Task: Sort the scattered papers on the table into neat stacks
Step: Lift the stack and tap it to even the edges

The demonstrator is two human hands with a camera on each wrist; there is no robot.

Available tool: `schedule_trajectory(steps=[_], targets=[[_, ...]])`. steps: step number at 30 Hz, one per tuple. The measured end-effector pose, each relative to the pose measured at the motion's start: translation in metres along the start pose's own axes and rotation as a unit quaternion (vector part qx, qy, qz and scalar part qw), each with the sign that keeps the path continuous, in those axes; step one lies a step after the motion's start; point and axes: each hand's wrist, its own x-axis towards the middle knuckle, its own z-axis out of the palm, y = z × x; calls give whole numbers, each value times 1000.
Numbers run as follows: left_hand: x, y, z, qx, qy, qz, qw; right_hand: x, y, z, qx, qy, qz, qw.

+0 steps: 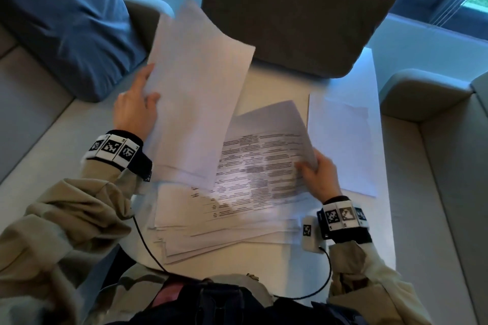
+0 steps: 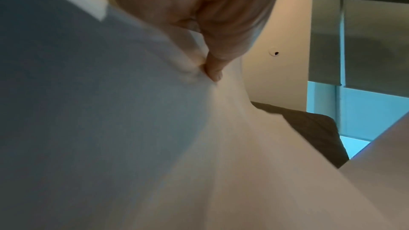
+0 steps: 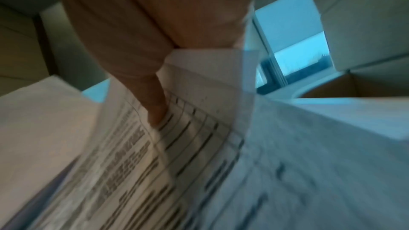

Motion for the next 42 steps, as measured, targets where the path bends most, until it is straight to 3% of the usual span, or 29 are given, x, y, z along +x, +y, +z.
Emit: schedule_trajectory(steps=[5, 11, 15, 20, 23, 28, 32, 37, 40, 42], targets=[[11, 9, -20, 6, 54, -11, 998, 10, -16, -33, -14, 76, -87, 993], [21, 19, -42, -10, 126, -31, 991, 14, -12, -41, -22, 56, -140, 988], [26, 21, -45, -39, 137, 18, 990, 13, -9, -38, 13, 49, -155, 987], [27, 28, -35, -5, 103, 100, 990, 14, -26, -39, 42, 55, -159, 985], [16, 40, -24, -32, 66, 188, 979, 19, -37, -34, 46, 65, -170, 982], [-16, 64, -7, -112, -137, 304, 936, 25, -61, -25, 43, 118, -189, 974], [-31, 65, 6, -155, -217, 281, 922, 30, -66, -32, 29, 156, -199, 967], [-34, 62, 12, -201, -225, 251, 920, 31, -65, -50, 119, 33, -206, 971], [-40, 65, 11, -240, -241, 217, 915, 35, -60, -53, 127, 17, -202, 971], [-41, 60, 12, -185, -244, 217, 927, 35, -57, -55, 154, 20, -193, 969]])
